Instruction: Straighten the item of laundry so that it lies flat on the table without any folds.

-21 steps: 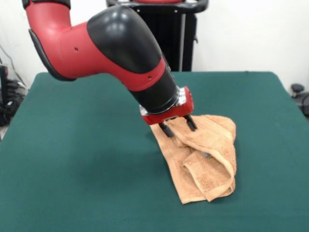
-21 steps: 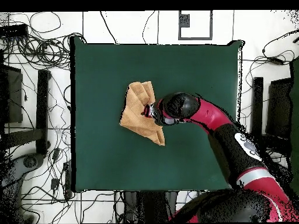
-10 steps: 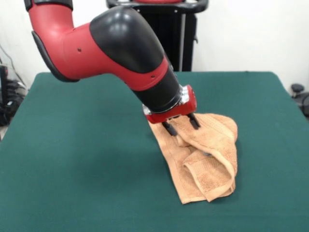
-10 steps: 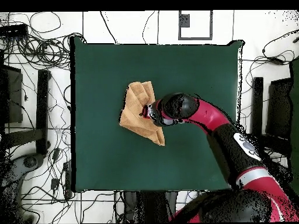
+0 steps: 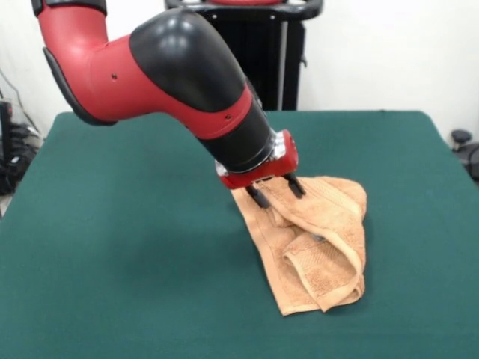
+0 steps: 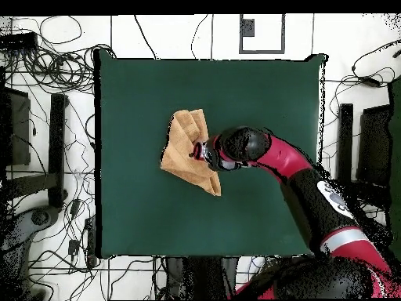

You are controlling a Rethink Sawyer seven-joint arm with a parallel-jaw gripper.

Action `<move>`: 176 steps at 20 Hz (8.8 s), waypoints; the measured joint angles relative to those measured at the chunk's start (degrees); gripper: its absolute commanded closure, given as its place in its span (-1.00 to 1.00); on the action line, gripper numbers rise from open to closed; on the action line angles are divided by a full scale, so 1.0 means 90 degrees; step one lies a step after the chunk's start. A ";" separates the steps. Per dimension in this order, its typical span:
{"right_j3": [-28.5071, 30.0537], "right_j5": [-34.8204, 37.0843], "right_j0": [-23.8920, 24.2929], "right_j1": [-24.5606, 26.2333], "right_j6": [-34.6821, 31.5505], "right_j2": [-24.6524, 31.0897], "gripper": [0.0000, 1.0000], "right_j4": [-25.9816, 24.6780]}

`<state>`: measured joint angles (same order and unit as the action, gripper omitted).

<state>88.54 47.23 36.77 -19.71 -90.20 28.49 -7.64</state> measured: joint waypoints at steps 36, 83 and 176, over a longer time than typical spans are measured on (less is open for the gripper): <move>0.0700 -0.0065 -0.0030 0.0030 0.0000 0.0367 -1.00 0.0001; 0.1091 -0.0989 -0.0917 -0.0125 0.0000 0.0445 -1.00 0.0274; 0.3340 -0.1253 -0.1628 -0.2113 0.0000 0.0392 -1.00 0.1449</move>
<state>118.60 35.95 22.12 -38.72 -90.20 32.02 5.40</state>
